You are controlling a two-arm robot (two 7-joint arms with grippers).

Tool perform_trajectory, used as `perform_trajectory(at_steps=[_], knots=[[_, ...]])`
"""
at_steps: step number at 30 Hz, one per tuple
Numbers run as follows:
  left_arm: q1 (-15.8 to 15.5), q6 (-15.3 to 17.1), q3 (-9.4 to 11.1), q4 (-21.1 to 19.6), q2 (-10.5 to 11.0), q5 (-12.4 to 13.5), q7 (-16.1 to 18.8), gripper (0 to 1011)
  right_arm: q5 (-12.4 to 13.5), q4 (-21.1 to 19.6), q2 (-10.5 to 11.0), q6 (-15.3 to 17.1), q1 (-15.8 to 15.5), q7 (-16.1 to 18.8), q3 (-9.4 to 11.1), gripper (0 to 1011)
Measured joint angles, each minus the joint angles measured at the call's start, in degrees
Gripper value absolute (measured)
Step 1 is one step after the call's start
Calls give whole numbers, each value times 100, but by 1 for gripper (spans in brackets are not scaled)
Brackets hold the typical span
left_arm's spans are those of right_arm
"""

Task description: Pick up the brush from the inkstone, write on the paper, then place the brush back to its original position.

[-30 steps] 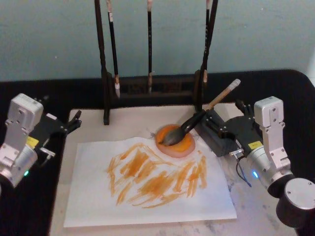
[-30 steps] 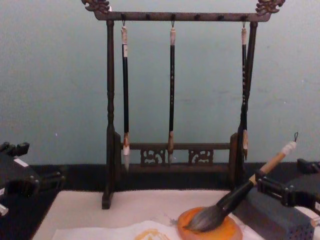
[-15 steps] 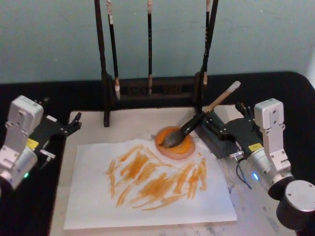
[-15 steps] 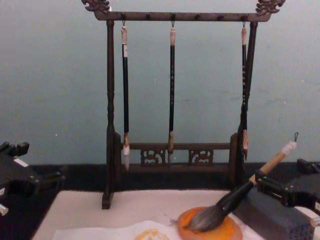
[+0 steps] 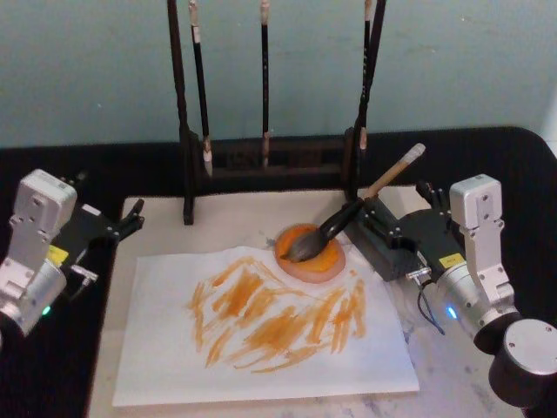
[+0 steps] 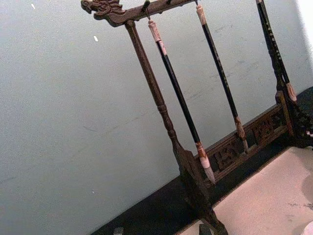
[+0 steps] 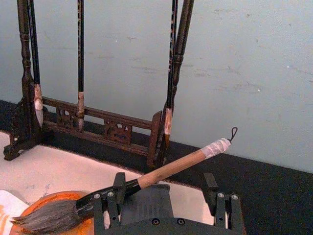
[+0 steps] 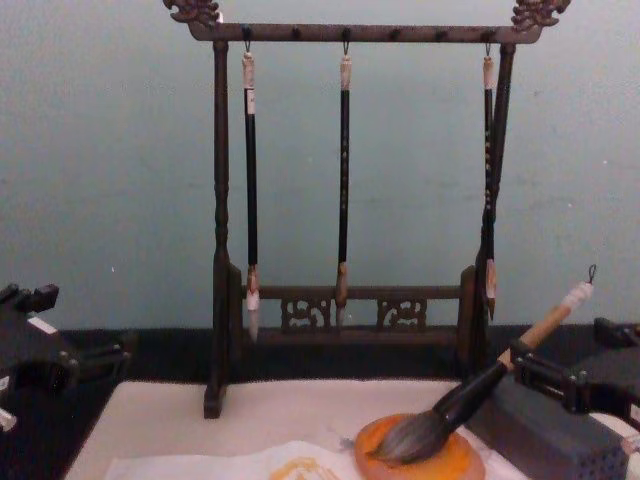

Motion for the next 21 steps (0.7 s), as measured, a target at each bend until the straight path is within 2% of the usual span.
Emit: perform_trajectory(at_steps=[21], knots=[[0,0,0,0,0,0,0,1001,0,0,0,0,0,0,0,1000]])
